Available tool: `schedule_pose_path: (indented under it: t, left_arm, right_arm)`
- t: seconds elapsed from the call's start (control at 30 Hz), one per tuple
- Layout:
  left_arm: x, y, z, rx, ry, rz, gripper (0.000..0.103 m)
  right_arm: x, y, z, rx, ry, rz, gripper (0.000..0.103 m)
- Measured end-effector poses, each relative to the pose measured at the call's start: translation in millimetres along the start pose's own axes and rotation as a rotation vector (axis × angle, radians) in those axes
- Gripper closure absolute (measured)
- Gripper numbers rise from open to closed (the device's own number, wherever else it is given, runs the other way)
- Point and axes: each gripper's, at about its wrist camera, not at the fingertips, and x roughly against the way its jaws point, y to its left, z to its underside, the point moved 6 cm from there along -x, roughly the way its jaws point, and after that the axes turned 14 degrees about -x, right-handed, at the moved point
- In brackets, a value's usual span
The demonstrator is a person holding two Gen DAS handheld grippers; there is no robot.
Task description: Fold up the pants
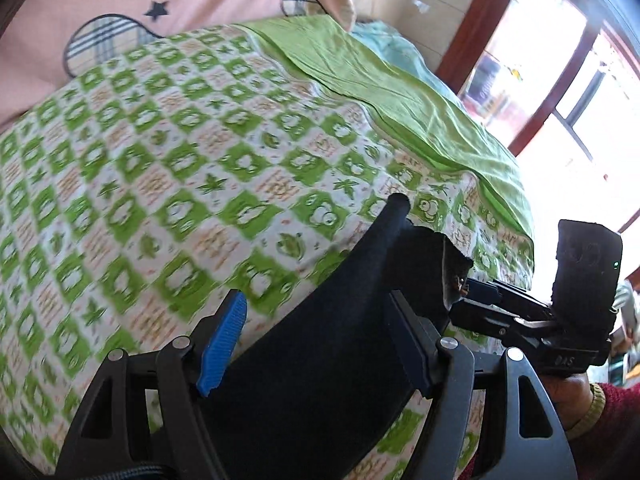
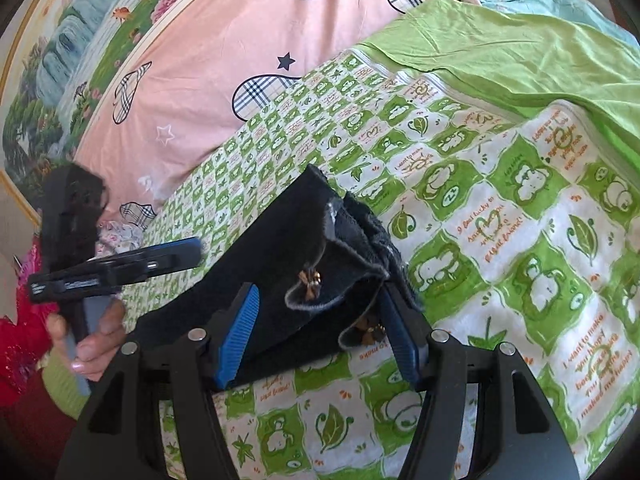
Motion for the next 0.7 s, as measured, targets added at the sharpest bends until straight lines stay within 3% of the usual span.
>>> schedule_pose_path:
  t: [0.07, 0.13, 0.27, 0.37, 0.53, 0.7]
  left_arm:
    - [-15, -5, -6, -0.032, 0.023, 0.018, 0.033]
    - [-26, -8, -6, -0.05, 0.045, 0.03, 0.04]
    - [-43, -13, -3, -0.053, 0.086, 0.079, 0.083]
    - [-38, -24, -6, -0.092, 0.068, 0.068, 0.092]
    - [-23, -46, -16, -0.161, 0.047, 0.058, 0.094]
    - [-29, -51, -18, -0.19, 0.071, 0.036, 0.093]
  right_arm:
    - [-2, 0, -2, 0.004, -0.003, -0.001, 0.043]
    - [-5, -1, -4, 0.005, -0.007, 0.0, 0.054]
    - [-10, -7, -5, 0.006, 0.003, 0.01, 0.087]
    - [-5, -9, -5, 0.006, 0.001, -0.008, 0.093]
    - [17, -1, -8, 0.047, -0.031, -0.034, 0.094]
    - [22, -2, -7, 0.063, -0.028, -0.007, 0.094]
